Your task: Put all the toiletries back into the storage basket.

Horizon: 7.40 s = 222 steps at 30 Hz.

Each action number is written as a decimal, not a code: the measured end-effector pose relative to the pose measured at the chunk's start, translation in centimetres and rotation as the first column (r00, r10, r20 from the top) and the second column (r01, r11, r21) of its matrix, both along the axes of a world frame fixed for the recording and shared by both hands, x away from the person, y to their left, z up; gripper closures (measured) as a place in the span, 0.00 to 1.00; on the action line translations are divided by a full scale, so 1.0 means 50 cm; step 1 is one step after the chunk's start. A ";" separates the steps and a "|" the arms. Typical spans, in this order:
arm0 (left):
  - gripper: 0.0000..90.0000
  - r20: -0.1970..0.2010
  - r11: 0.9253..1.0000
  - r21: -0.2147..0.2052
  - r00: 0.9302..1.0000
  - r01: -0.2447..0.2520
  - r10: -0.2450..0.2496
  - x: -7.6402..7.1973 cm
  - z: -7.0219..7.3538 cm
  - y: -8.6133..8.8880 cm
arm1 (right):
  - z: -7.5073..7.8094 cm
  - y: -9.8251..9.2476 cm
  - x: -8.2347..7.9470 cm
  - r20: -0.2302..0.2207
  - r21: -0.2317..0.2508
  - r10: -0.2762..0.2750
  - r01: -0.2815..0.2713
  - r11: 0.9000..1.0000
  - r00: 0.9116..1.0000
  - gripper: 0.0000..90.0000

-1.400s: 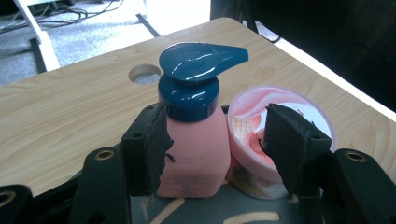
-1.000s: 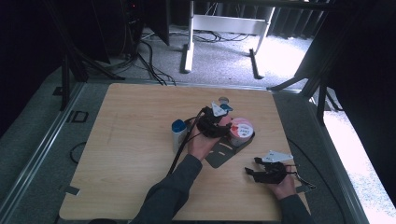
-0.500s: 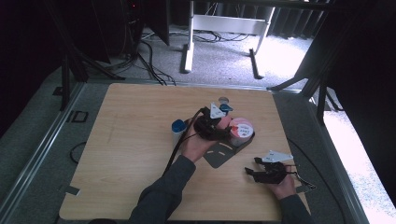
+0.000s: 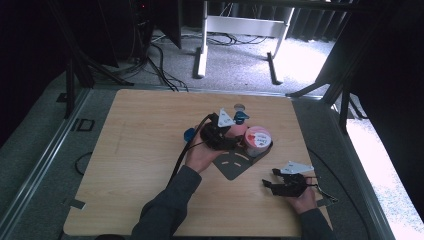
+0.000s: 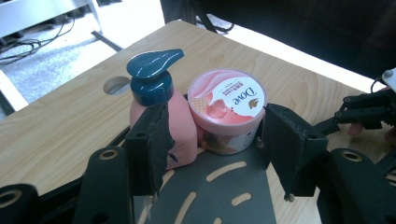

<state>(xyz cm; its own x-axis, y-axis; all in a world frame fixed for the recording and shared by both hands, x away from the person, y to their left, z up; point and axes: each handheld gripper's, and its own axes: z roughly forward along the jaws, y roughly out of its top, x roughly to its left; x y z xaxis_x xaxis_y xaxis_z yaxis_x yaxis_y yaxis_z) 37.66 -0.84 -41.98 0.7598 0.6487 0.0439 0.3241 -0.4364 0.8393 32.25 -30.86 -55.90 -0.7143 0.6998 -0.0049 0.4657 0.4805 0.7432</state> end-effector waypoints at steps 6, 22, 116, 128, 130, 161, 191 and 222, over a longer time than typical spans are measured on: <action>0.45 0.010 1.000 0.008 1.000 -0.004 0.003 0.000 0.010 0.015 | 0.000 0.000 0.000 0.000 0.000 0.000 0.000 1.000 1.000 0.38; 0.41 0.002 0.999 -0.005 0.999 -0.053 0.053 0.008 0.027 0.082 | 0.000 0.000 0.000 0.000 0.000 0.000 0.000 1.000 1.000 0.38; 0.52 -0.203 0.974 0.183 0.964 -0.135 0.172 0.026 -0.051 0.188 | 0.000 0.000 0.000 -0.001 -0.001 0.000 0.000 1.000 1.000 0.38; 0.58 -0.235 0.971 0.211 0.959 -0.110 0.160 0.030 -0.064 0.182 | 0.000 0.000 0.000 -0.001 -0.001 0.000 0.000 1.000 1.000 0.38; 0.58 -0.241 0.971 0.216 0.957 -0.108 0.160 0.031 -0.066 0.182 | 0.000 0.000 0.000 -0.001 -0.001 0.001 -0.001 1.000 1.000 0.38; 0.58 -0.282 0.960 0.269 0.946 -0.082 0.160 0.039 -0.091 0.174 | 0.000 0.000 0.000 -0.002 -0.001 0.001 -0.001 1.000 1.000 0.38; 0.57 -0.319 0.934 0.356 0.936 -0.029 0.151 0.046 -0.079 0.170 | 0.000 0.000 0.000 -0.003 0.000 0.003 -0.003 1.000 1.000 0.38; 0.58 -0.342 0.905 0.419 0.936 0.074 0.082 0.060 -0.069 0.166 | 0.000 0.000 0.000 -0.004 0.001 0.006 -0.006 1.000 1.000 0.37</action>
